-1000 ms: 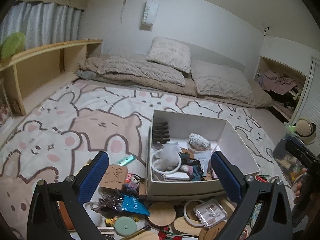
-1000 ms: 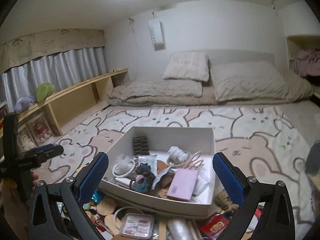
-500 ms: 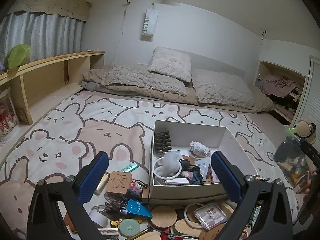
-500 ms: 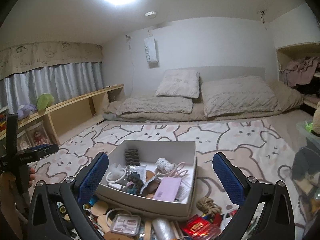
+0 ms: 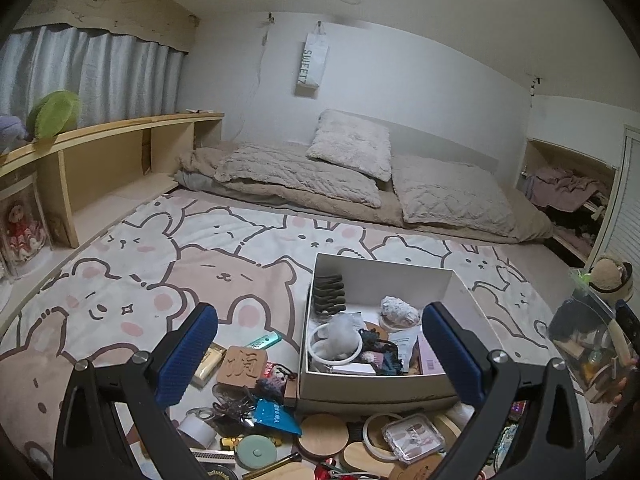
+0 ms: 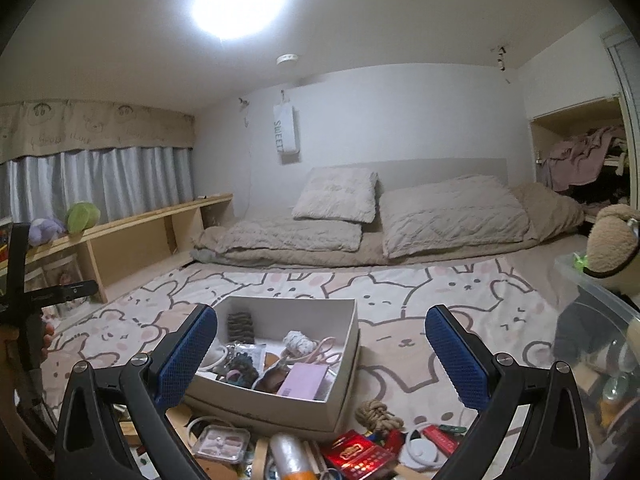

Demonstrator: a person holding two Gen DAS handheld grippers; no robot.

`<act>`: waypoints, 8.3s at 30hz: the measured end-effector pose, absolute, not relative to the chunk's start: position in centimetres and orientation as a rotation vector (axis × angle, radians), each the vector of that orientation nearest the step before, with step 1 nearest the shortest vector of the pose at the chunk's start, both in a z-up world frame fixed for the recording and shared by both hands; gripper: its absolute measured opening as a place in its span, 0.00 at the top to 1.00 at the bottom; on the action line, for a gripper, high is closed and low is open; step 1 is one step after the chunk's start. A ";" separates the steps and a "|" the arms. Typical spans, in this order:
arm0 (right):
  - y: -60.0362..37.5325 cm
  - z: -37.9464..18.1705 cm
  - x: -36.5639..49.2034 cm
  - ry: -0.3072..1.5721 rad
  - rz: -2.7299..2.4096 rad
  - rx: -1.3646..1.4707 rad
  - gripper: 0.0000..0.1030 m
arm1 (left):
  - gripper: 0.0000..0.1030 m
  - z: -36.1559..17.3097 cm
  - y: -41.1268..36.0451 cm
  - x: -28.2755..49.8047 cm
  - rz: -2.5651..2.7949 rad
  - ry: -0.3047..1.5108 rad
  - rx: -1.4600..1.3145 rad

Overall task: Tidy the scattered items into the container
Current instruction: 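Withdraw both tools upward away from the white box, then move both tools down toward the remaining scattered items, then close left gripper on the green clip while right gripper closes on the pink candy bag, then lift both held items and carry them over the white box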

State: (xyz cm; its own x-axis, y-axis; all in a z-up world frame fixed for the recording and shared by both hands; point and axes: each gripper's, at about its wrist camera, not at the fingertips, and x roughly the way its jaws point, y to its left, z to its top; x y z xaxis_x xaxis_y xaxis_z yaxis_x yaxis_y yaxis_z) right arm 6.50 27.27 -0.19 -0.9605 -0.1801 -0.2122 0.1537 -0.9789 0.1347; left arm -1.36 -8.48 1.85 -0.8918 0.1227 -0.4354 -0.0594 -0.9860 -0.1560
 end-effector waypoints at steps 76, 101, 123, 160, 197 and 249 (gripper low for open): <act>15.8 -21.6 12.1 0.340 -2.533 0.960 0.00 | 0.01 -19.7 -4.1 9.0 2.689 0.117 -1.392; 15.6 -23.1 12.9 0.358 -2.610 0.930 0.00 | 0.01 -22.0 -4.4 7.9 2.634 0.017 -1.491; 15.1 -22.3 12.6 0.356 -2.544 0.928 0.00 | 0.63 -20.7 -3.9 8.2 2.614 0.022 -1.385; 15.4 -21.2 11.5 0.345 -2.497 0.932 0.58 | 0.89 -19.8 -2.8 9.1 2.598 0.094 -1.324; 24.5 -15.1 10.3 -0.112 -2.686 0.842 0.63 | 0.89 -16.6 -6.1 8.4 2.729 -0.102 -1.226; 22.8 0.6 1.7 -0.266 -2.548 0.457 0.63 | 0.89 2.6 -0.3 -3.1 2.744 0.039 -0.536</act>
State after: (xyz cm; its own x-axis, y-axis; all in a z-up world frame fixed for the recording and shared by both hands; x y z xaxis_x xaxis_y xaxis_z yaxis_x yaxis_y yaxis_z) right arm 1.75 22.80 0.59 -0.8007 -0.5362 -0.2671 0.4695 -0.8387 0.2762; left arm -3.12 -0.27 2.59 -0.8697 0.3267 -0.3701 -0.3371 -0.9407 -0.0384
